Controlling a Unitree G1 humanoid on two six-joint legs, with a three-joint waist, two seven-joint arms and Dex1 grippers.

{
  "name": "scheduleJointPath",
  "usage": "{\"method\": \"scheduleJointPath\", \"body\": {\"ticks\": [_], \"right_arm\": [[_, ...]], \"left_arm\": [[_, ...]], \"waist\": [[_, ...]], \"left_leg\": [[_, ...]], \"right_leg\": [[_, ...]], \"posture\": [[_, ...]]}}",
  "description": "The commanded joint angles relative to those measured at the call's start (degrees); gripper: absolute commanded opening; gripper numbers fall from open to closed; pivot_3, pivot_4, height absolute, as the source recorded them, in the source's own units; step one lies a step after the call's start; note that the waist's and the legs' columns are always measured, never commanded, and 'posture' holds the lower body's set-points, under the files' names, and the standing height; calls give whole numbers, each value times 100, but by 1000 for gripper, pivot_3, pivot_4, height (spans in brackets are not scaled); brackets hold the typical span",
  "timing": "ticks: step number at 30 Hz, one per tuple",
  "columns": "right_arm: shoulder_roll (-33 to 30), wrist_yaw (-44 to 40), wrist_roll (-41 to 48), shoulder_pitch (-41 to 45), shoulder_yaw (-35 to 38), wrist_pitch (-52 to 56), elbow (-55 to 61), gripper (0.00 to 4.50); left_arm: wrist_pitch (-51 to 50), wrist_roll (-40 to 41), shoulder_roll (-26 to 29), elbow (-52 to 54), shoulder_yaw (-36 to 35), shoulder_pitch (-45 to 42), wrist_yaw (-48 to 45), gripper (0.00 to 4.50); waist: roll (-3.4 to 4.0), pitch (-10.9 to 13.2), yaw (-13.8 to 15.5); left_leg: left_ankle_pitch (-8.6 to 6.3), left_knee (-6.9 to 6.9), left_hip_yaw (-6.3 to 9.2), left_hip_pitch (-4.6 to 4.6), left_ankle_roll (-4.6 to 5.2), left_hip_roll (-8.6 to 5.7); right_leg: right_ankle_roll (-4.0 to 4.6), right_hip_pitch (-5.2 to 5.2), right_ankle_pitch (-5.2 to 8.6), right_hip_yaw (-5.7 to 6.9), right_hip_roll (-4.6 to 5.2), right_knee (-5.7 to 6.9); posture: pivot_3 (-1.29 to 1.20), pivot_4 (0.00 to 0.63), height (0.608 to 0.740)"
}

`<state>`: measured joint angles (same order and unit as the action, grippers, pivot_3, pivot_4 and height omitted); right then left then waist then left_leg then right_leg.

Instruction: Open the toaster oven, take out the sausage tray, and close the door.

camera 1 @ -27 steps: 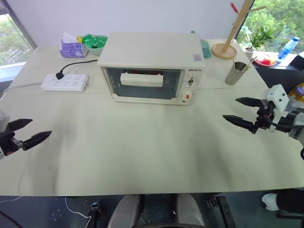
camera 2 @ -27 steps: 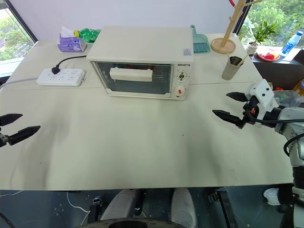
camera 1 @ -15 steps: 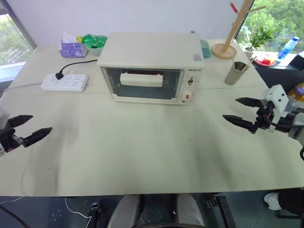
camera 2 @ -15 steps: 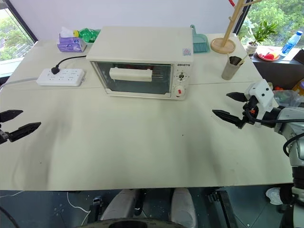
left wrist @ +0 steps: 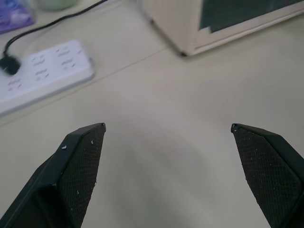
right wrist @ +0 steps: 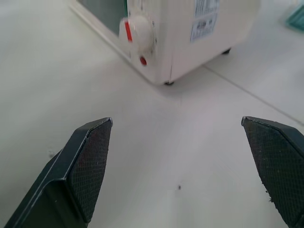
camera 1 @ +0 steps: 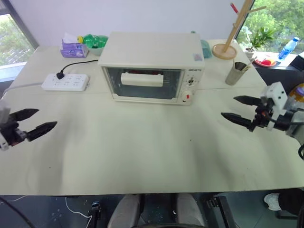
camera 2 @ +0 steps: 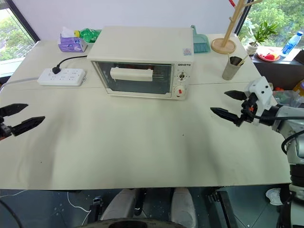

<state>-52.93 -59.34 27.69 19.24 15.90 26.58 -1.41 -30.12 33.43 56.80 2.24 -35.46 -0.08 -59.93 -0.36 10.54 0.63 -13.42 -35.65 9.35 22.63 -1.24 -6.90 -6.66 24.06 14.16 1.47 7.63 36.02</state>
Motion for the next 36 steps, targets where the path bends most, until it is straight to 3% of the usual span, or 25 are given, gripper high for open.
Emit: {"method": "scheduleJointPath", "body": {"ticks": [1, 8, 15, 25, 36], "right_arm": [[0, 91, 403, 407, -29, 480, 680, 4500], [631, 589, 731, 1035, -732, 1186, 1656, 4500], [1714, 1067, 213, 1660, -1748, 999, 1331, 4500], [2664, 1038, -538, 2395, -2400, 312, 27, 4500], [3174, 864, -690, 2713, -2531, 118, -128, 4500]], "left_arm": [[-340, 467, 155, 538, 245, -453, -119, 4457], [-776, 846, 157, 666, 1389, -1906, -474, 4457], [-768, 730, -86, 323, 2166, -2924, -704, 4457], [-736, 615, -126, 270, 2273, -3078, -740, 4457], [-720, 554, -122, 227, 2181, -3004, -619, 4457]], "waist": [[0, 0, -1], [-2, -1, -25], [-5, 0, -72], [-8, 0, -173], [-8, -1, -178]], "left_leg": [[0, 0, 1, 0, 0, 0], [0, 2, 1, 0, 0, 3], [4, -3, 0, 0, -2, 0], [10, -1, 8, -1, -11, -4], [17, 0, 14, -2, -22, -2]], "right_leg": [[0, 1, 0, 0, 0, 1], [-2, 5, -1, 0, -6, 3], [-1, 6, -2, -2, -8, 10], [2, 13, -5, -3, -11, 20], [7, 15, -12, -4, -19, 23]], "posture": [[0, 150, 740], [0, 150, 740], [0, 150, 740], [0, 150, 740], [0, 150, 740]]}}
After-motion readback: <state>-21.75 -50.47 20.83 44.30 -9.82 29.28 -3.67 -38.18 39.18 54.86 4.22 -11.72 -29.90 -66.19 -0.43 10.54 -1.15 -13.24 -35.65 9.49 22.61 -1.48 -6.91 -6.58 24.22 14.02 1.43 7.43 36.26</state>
